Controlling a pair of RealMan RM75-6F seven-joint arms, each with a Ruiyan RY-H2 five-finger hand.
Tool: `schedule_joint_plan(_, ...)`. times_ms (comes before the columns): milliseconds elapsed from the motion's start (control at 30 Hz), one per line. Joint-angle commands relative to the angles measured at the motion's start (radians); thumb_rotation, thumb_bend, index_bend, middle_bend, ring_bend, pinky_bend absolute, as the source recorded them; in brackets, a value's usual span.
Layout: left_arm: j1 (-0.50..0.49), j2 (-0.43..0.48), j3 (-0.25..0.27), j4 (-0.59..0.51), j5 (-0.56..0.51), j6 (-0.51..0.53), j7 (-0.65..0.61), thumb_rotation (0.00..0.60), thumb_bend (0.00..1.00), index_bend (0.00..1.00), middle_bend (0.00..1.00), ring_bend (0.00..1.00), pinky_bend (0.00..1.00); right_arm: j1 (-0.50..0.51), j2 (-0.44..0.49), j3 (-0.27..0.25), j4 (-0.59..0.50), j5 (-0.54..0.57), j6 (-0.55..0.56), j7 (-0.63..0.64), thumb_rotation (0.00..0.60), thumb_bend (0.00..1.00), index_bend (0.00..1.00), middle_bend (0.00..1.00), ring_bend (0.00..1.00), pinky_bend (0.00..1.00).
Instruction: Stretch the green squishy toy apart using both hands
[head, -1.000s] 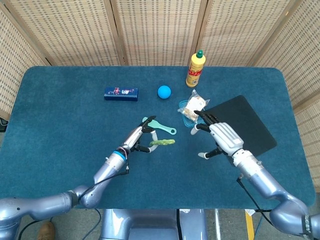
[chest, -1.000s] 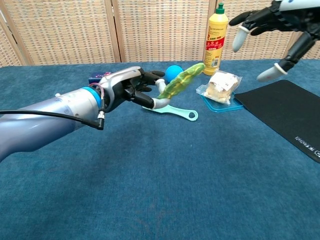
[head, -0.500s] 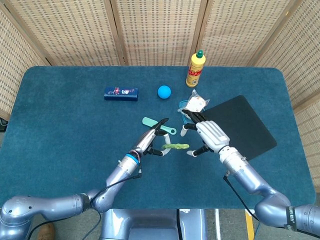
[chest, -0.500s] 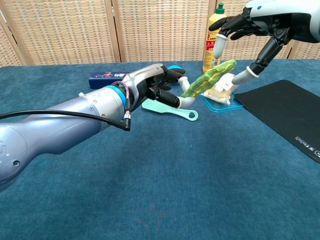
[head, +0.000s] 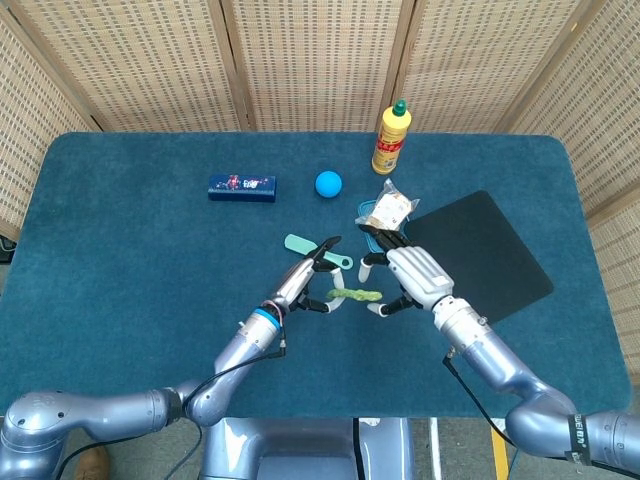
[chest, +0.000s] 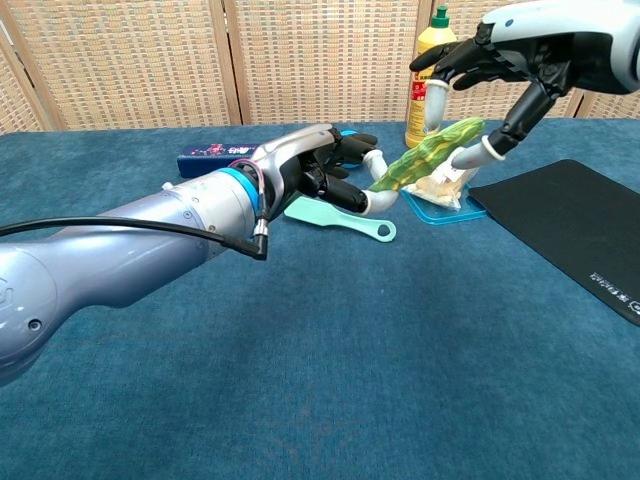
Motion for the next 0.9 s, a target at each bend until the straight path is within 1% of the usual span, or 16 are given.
schedule_joint_plan(33,-0.002,0.000,-0.002,-0.001,-0.003,0.002,0.005,0.600,0.40,0.76,0.00,0.00,0.00,0.004,-0.004,-0.001,-0.006,0.013,0.003,-0.004,0.600,0.36,0.54,0.00,0.00,0.00)
schedule_joint_plan(400,-0.008,-0.008,-0.007,0.008,-0.019,0.002,0.012,0.600,0.40,0.76,0.00,0.00,0.00,0.018,-0.003,-0.002,-0.024,0.067,-0.004,-0.005,0.600,0.40,0.55,0.00,0.00,0.00)
schedule_joint_plan(900,-0.006,-0.005,-0.009,-0.003,-0.017,0.006,0.006,0.600,0.40,0.76,0.00,0.00,0.00,0.022,-0.004,-0.023,-0.017,0.067,0.017,-0.043,0.600,0.52,0.60,0.00,0.00,0.00)
